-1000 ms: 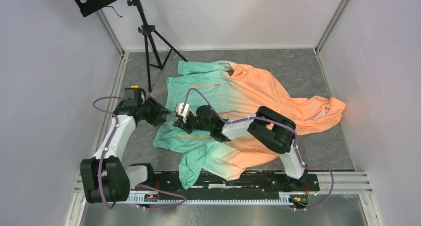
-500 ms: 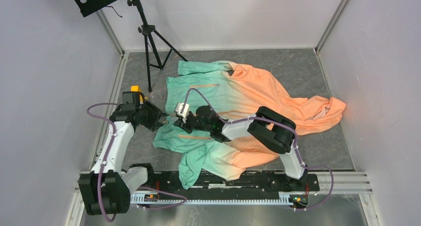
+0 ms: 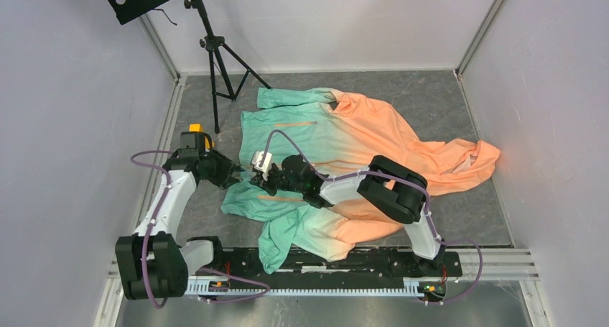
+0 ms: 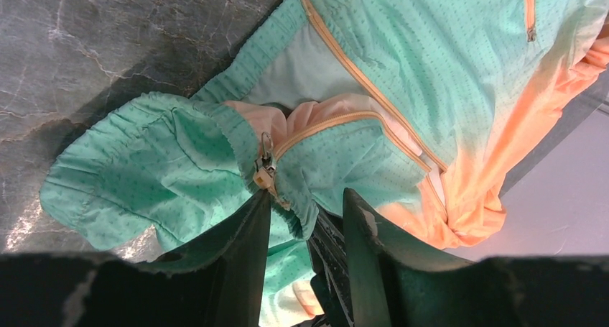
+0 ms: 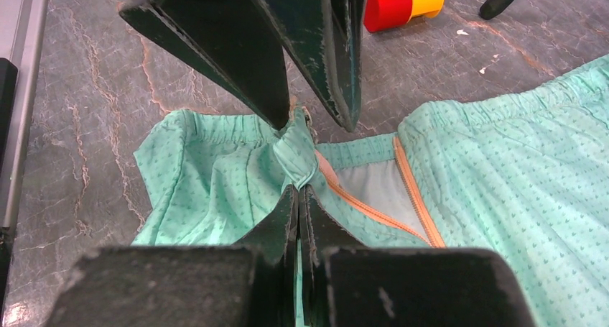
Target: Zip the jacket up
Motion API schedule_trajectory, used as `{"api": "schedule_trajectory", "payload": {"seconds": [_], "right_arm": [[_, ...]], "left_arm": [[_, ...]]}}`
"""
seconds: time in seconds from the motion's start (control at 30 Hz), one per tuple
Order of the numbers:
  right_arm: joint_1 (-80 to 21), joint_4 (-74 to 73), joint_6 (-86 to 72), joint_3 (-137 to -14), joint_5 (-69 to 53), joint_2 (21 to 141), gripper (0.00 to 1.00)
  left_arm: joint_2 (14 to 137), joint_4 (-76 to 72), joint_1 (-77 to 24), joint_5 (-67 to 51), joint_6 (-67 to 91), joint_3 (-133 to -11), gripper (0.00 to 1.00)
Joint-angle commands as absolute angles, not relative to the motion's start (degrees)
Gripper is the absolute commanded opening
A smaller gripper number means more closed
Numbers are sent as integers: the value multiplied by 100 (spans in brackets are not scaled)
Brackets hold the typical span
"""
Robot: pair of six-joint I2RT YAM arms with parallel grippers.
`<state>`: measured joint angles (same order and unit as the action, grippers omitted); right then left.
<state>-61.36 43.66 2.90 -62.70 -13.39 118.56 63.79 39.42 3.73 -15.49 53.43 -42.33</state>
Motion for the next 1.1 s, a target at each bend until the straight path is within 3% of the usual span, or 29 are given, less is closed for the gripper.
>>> {"api": "schedule_trajectory", "payload": {"seconds": [0.0, 0.17, 0.2, 0.27, 0.3, 0.4, 0.5, 0.7, 0.87, 1.07], "right_arm": [[-6177, 4454, 365, -6408, -1259, 11625, 0], [-6221, 4453, 369, -6435, -1242, 11632, 1], [-6226, 4410, 384, -6451, -1247, 11629, 0], [-6225, 4137, 336, -6486, -1213, 11554, 0], [-6223, 3984, 278, -6487, -1142, 11464, 3], [-6143, 3337, 118, -6460, -1148, 11129, 35], [-5867, 2800, -283, -6390, -1499, 10755, 55], [-4990, 3372, -601, -5790, -2034, 10197, 71], [-4798, 3025, -51, -6679, -3136, 10806, 72], [-4785, 3681, 151, -7019, -4205, 11341, 73]], "left_arm": [[6578, 3674, 387, -1569, 5473, -4166, 47], [6634, 3315, 384, -1589, 5412, -4045, 35], [6659, 3238, 387, -1622, 5321, -4060, 29], [6722, 3099, 382, -1749, 4886, -4191, 5], [6739, 3077, 386, -1781, 4599, -4279, 2], [6680, 3083, 380, -1831, 3757, -4463, 2], [6386, 2485, 370, -2405, 3053, -4210, 2], [5265, 1782, 263, -2798, 1893, -3622, 2], [4984, 1724, 234, -3094, 1199, -3401, 2], [4728, 1661, 139, -3088, 812, -3254, 2]]}}
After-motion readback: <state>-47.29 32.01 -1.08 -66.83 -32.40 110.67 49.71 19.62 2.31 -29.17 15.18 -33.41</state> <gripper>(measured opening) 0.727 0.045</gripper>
